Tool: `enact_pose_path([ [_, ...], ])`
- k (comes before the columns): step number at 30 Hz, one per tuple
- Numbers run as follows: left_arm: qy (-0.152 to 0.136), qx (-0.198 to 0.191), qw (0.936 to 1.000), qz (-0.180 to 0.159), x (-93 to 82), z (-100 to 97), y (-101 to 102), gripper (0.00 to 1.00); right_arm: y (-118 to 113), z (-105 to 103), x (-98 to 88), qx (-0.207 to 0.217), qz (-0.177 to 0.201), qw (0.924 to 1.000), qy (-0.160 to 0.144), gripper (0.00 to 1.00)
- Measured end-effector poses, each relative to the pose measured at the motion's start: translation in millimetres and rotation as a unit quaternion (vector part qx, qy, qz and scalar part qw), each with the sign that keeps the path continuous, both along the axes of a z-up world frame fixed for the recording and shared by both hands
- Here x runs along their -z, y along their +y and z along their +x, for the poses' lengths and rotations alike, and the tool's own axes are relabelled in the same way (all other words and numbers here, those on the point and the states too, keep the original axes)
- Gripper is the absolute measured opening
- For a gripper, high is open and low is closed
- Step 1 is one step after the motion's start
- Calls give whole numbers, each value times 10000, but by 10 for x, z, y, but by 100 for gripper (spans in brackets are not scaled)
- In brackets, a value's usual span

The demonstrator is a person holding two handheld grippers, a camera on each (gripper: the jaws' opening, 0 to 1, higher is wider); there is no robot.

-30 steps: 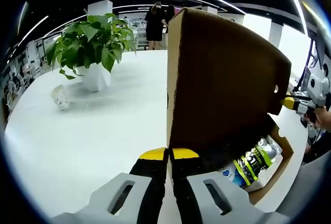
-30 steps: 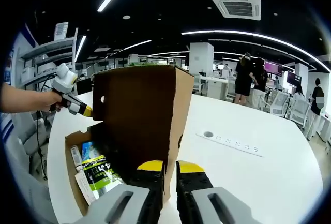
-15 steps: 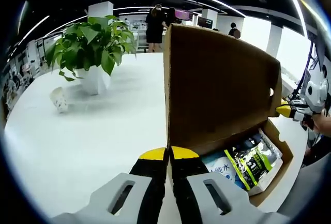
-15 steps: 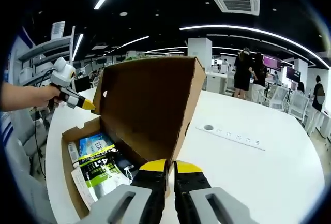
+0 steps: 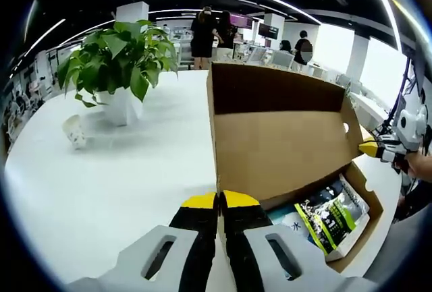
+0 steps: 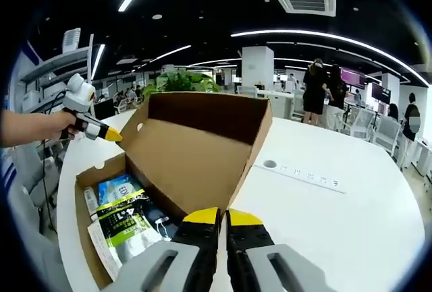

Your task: Operate the shoe box by opening the lid, removing the specified soft item, and placing it in the target area until the item is outside and the box remains undamaged.

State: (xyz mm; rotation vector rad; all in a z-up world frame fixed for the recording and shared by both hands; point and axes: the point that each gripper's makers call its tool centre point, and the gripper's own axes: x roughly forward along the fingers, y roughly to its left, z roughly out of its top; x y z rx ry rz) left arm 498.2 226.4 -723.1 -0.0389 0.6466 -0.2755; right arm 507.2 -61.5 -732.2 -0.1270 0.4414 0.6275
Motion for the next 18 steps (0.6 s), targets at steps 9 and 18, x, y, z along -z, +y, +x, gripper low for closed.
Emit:
enact_pose_path([
  [9, 61, -3, 10000, 23, 14, 78, -21, 0, -8, 84, 40, 72, 24, 9999, 136, 0],
  [18, 149, -27, 9999, 24, 39, 120, -23, 0, -19, 153, 93, 150, 95, 9994, 293, 0],
])
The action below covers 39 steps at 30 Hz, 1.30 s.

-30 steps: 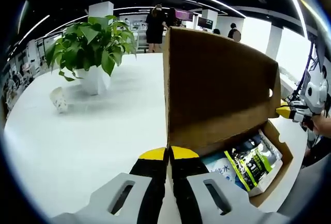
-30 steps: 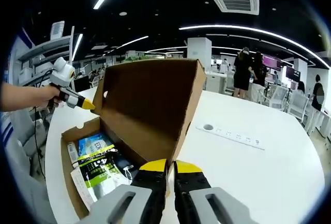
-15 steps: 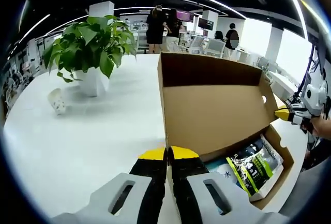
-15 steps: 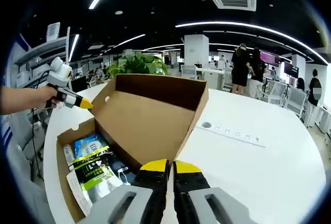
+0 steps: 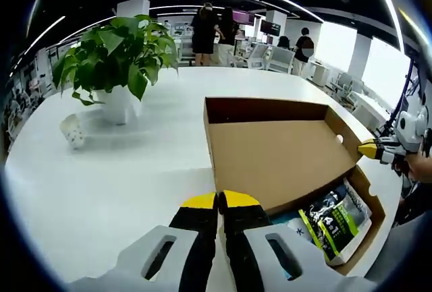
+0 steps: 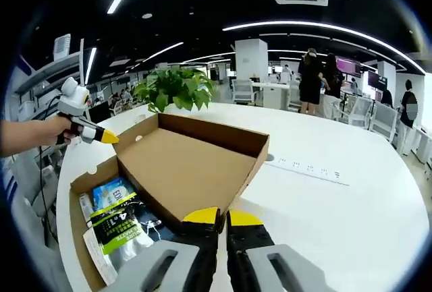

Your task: Operate the shoe box by opening the lid, removing the specified soft item, and placing it in the target area until the item is outside and the box remains undamaged.

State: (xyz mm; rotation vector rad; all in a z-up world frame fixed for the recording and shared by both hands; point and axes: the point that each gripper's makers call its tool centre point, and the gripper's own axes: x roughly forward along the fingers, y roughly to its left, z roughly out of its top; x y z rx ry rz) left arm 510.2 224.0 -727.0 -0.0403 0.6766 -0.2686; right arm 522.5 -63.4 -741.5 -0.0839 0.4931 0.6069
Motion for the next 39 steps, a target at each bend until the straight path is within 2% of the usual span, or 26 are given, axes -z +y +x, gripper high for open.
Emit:
enact_pose_path([
  [11, 91, -31, 10000, -11, 54, 21, 16, 0, 6, 36, 51, 77, 106, 9997, 195, 0],
  [15, 119, 7, 9999, 96, 83, 52, 8, 0, 9, 46, 71, 90, 101, 9995, 271, 0],
  [30, 217, -94, 9997, -1, 149, 127, 40, 0, 5, 95, 120, 284, 293, 9976, 567, 0],
  [35, 226, -181, 9994, -172, 154, 139, 55, 1, 10, 89, 117, 297, 297, 9974, 577, 1],
  [39, 177, -147, 9996, -146, 152, 142, 56, 2, 29, 66, 87, 255, 257, 9979, 532, 2],
])
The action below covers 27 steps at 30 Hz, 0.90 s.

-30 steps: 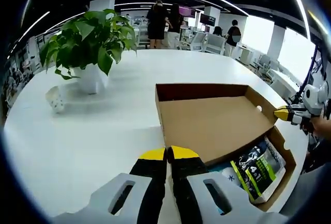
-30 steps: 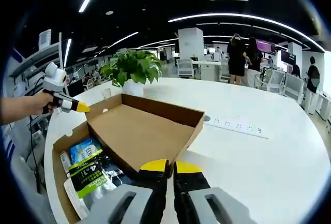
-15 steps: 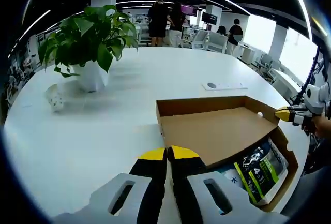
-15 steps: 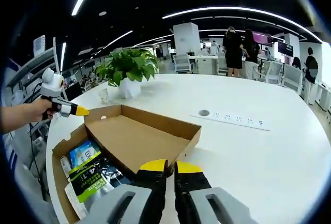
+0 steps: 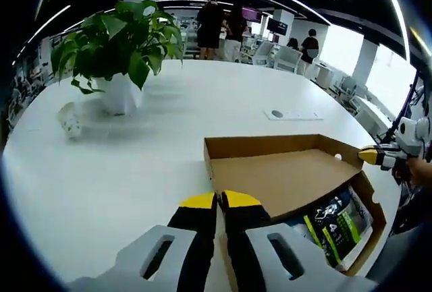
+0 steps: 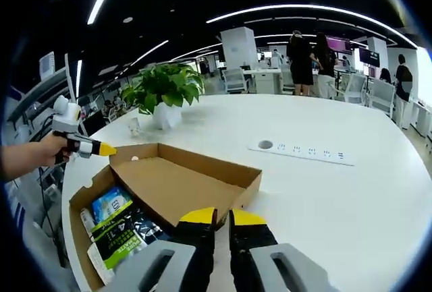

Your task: Operate the shoe box by opening the lid, removing the specified soft item, and placing it in the target area until the item is outside and the box remains undamaged.

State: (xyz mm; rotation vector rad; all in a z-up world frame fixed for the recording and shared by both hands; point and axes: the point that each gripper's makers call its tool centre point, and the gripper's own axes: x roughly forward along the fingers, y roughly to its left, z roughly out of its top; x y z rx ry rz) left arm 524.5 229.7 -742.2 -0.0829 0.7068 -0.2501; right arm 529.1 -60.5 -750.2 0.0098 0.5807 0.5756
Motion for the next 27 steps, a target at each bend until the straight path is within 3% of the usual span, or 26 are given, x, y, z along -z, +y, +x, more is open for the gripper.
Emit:
enact_pose_path([
  [6, -11, 126, 9999, 79, 12, -43, -6, 5, 26, -67, -58, -80, 65, 9999, -69, 11],
  [12, -180, 92, 9997, 106, -66, -87, -31, 22, 35, -163, -190, -118, 179, 9996, -170, 17],
  [27, -451, 382, 9981, 184, -224, -302, -105, 32, 52, -528, -399, -285, 165, 9988, -358, 32],
])
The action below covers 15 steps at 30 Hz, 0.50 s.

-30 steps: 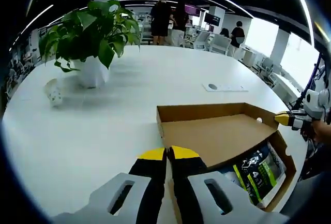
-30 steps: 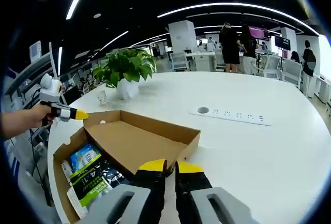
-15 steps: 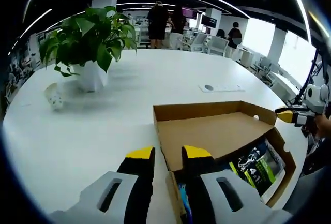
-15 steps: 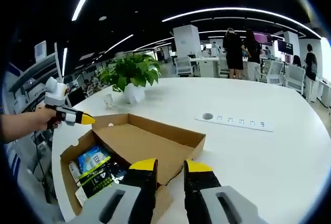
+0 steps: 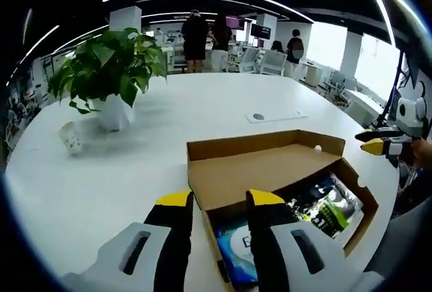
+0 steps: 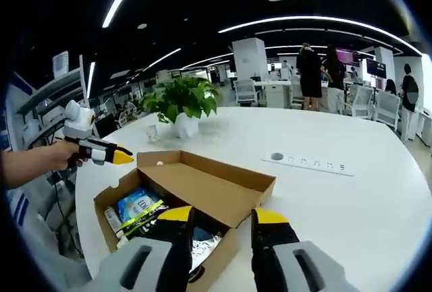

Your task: Operate the shoe box by opening the lid, removing the specified soft item, and placing it in the target area until the item is outside and the box remains undamaged.

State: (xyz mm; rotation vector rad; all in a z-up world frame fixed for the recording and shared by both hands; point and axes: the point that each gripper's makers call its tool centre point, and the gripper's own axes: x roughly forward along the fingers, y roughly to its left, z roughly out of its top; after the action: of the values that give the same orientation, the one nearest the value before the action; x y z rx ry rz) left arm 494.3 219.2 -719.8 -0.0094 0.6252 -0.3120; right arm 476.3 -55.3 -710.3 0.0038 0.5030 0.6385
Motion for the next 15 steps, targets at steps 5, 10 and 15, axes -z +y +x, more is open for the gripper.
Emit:
enact_pose_path([
  [5, -36, 103, 9999, 61, -51, -89, -33, 34, -13, -145, -42, -93, -39, 9999, -70, 36],
  [10, -2, 280, 9996, 74, -58, -172, -136, 39, -66, -287, -63, -107, -44, 9999, -104, 41],
  [15, 21, 459, 9989, 90, -111, -421, -458, 41, -152, -434, -50, -104, -56, 9998, -130, 44],
])
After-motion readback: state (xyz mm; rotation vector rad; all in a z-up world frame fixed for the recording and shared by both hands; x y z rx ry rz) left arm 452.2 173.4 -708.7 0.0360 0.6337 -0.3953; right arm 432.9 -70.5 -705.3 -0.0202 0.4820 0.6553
